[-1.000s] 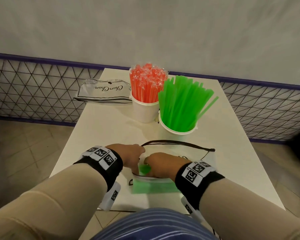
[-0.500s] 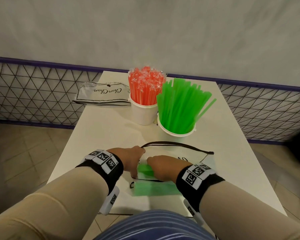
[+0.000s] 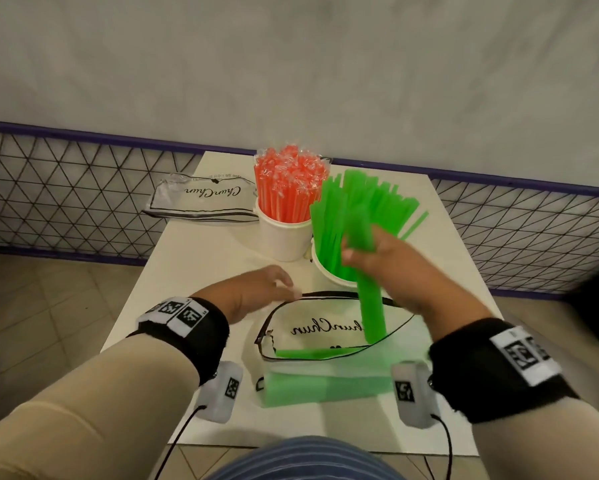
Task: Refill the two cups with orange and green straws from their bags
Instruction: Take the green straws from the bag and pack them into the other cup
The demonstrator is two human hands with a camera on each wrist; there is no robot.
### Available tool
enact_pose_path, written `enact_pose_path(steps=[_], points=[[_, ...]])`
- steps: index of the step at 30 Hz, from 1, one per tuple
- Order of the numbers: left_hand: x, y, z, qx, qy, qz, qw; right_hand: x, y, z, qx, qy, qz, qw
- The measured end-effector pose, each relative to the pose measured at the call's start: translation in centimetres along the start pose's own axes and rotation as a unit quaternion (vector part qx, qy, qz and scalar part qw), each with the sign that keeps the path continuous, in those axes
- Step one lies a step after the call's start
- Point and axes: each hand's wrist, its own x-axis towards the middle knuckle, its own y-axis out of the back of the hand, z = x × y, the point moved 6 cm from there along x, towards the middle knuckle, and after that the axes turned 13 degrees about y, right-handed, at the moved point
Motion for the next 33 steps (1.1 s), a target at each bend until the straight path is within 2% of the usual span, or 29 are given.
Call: enact_pose_path(steps=[2, 4, 8, 11, 13, 15, 17, 20, 23, 24, 26, 29, 32, 33], points=[[0.5, 0.8, 1.6, -0.131, -0.016, 0.053, 0.990, 1.0, 3.5, -1.7, 0.084, 0.042, 0.108, 0.990], [1.1, 0.8, 3.3, -0.178, -0.029, 0.079, 0.980, 1.9, 5.9, -2.9, 0.142, 0.081, 0.207, 0.964], [2.5, -1.3, 6.0, -0.154, -0.045, 0.073, 0.984, 2.9, 7.7, -3.0, 0.203, 0.118, 0.345, 0.909], [3.2, -2.4, 6.7, -0.145, -0.060, 0.061, 0.986, 3.3, 7.1, -1.6, 0.128, 0.095, 0.412, 0.897], [3.6, -2.7, 6.6, -0.152, -0.064, 0.058, 0.985, 4.1, 5.7, 0.4, 0.054, 0.037, 0.388, 0.919], [4.0, -3.0, 6.2, -0.204, -0.059, 0.032, 0.977, 4.7, 4.0, 3.2, -0.012, -0.055, 0.318, 0.947], [3.9, -3.4, 6.1, -0.244, -0.050, 0.001, 0.969, 4.8, 2.8, 5.7, -0.073, -0.127, 0.238, 0.960], [3.5, -3.6, 6.4, -0.266, -0.048, -0.006, 0.963, 4.6, 2.1, 7.2, -0.163, -0.160, 0.171, 0.958], [3.4, -3.5, 6.5, -0.244, -0.054, 0.017, 0.968, 4.6, 1.8, 7.4, -0.242, -0.175, 0.111, 0.948], [3.3, -3.5, 6.5, -0.228, -0.052, 0.019, 0.972, 4.6, 2.0, 7.1, -0.270, -0.170, 0.105, 0.942], [3.1, -3.6, 6.5, -0.211, -0.052, 0.017, 0.976, 4.6, 2.8, 6.2, -0.282, -0.141, 0.141, 0.939], [2.9, -3.5, 6.3, -0.219, -0.059, 0.037, 0.973, 4.3, 3.8, 5.7, -0.227, -0.110, 0.215, 0.944], [3.2, -3.4, 6.5, -0.158, -0.058, 0.049, 0.985, 3.6, 4.2, 6.4, -0.197, -0.107, 0.253, 0.941], [3.4, -3.3, 6.6, -0.167, -0.057, 0.050, 0.983, 3.3, 4.3, 6.5, -0.194, -0.097, 0.262, 0.940]])
